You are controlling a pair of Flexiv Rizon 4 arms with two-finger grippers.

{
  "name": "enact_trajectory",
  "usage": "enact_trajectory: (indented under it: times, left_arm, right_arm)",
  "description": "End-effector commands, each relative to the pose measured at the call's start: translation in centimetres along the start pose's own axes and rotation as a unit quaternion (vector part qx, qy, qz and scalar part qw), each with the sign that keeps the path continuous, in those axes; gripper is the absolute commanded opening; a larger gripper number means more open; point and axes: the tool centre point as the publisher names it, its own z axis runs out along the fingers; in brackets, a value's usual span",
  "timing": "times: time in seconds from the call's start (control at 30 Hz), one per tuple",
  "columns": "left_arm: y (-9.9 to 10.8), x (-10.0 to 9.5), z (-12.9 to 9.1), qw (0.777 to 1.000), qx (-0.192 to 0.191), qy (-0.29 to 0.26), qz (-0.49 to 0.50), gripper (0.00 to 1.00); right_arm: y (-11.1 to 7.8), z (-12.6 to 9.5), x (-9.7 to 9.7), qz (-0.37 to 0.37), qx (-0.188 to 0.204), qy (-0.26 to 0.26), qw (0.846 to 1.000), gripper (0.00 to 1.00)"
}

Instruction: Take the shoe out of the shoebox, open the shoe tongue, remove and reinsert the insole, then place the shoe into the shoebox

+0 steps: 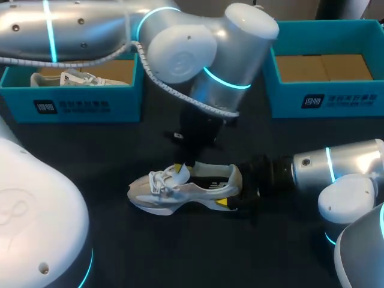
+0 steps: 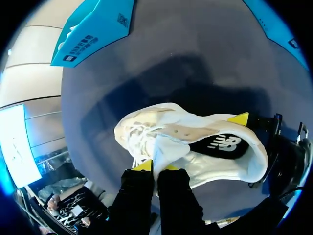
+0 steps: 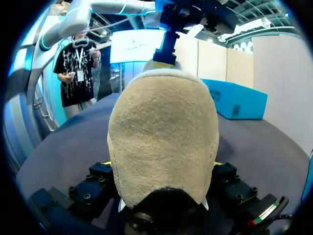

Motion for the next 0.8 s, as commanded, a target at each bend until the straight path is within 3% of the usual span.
enact_trajectory:
  times: [0.03,0.3,0.8]
  left_arm:
    - [0.9,-3.0,-0.1,0.994,0.01,0.107,-0.009,0.0]
    - [0.8,-5.9,1.5,0.977,0.007,0.21,-0.035,0.0]
    - [0.9,-7.3,6.8,0.975,0.012,0.219,-0.041,0.0]
  right_arm:
    - [0.2,0.0,0.0,0.001,0.004,0.0,1.0,0.0]
    - [0.2,0.0,0.0,0.001,0.004,0.0,1.0,0.0]
    - [0.2,0.0,0.0,0.001,0.004,0.0,1.0,0.0]
